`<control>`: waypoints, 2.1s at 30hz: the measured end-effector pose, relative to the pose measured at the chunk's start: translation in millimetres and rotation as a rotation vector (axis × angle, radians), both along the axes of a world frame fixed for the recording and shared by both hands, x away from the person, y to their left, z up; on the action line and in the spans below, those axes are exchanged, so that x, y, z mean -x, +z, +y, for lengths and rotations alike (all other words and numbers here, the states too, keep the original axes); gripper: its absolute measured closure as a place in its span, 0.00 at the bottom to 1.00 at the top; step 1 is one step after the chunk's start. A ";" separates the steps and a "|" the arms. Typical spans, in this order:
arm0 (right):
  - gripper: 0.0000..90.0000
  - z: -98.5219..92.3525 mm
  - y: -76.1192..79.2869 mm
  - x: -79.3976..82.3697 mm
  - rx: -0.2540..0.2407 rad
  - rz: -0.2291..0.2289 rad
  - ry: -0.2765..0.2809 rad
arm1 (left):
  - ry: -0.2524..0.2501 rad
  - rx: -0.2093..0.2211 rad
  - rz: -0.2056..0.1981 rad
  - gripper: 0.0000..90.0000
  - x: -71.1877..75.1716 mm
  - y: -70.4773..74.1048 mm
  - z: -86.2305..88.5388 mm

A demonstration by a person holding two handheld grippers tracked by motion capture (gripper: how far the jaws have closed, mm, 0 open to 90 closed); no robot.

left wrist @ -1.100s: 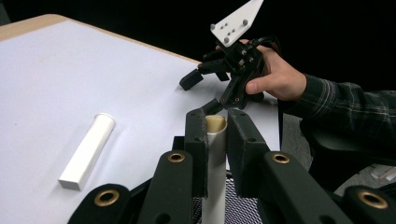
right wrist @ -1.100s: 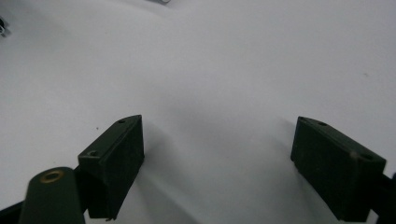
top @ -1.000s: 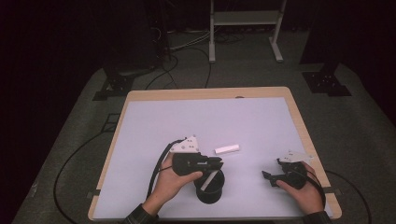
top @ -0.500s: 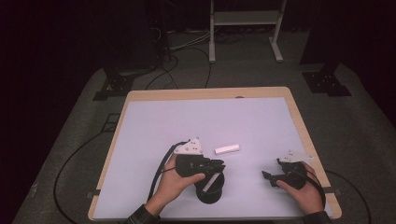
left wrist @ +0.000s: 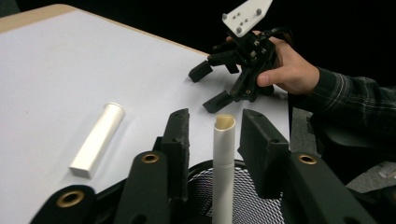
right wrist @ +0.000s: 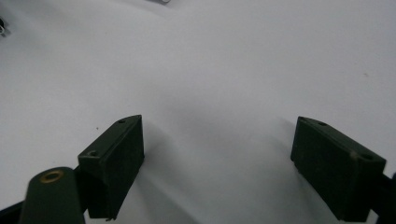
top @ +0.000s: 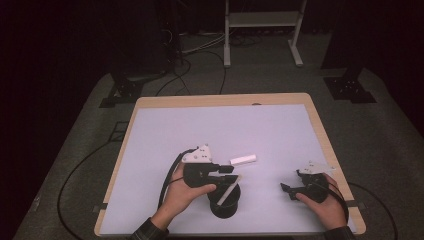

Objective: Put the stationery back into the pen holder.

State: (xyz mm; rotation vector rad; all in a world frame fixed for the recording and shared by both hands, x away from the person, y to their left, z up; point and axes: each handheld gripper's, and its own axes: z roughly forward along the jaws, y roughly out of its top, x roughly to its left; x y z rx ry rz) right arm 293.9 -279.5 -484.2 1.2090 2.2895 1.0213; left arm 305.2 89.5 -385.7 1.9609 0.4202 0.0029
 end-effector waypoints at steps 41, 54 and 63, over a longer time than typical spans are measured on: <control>0.18 -0.1 0.0 -0.3 0.001 -0.001 0.001 | 0.123 -0.133 -0.118 0.63 -43.3 -4.4 40.4; 0.18 -0.2 0.0 -0.2 0.001 0.000 0.001 | 0.108 -0.194 -0.135 0.61 -67.3 -17.7 26.5; 0.18 -0.2 0.0 -0.2 0.001 0.000 0.001 | 0.089 -0.201 -0.123 0.61 -78.9 -32.1 15.6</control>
